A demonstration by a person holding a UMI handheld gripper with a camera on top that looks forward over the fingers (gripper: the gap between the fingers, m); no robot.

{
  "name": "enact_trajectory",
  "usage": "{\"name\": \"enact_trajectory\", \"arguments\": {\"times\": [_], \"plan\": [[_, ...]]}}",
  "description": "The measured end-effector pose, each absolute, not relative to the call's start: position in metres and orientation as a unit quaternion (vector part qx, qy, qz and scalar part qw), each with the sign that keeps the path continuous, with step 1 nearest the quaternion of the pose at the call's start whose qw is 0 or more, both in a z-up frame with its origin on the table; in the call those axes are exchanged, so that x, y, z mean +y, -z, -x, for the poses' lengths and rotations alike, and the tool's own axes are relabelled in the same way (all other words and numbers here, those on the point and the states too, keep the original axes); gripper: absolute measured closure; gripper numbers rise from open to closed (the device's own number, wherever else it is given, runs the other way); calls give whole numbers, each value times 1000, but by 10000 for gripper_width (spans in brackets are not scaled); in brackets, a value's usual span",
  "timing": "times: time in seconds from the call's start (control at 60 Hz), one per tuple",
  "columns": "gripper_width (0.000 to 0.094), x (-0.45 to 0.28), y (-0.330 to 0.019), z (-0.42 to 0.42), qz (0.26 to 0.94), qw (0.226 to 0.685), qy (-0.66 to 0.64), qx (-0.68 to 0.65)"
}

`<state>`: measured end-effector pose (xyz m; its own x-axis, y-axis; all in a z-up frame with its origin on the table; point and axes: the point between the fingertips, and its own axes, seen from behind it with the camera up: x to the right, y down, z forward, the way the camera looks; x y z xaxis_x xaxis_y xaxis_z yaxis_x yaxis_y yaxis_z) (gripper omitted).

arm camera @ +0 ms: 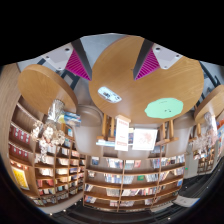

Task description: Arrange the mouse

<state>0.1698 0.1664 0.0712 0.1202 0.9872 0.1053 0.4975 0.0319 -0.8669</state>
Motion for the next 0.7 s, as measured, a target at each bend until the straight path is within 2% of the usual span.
{"name": "enact_trajectory", "arguments": {"times": [0.35,0.7], "plan": [[83,211,-32,-116,639,392,-292,-594],[85,226,13,-55,662,354,-278,-600]]}}
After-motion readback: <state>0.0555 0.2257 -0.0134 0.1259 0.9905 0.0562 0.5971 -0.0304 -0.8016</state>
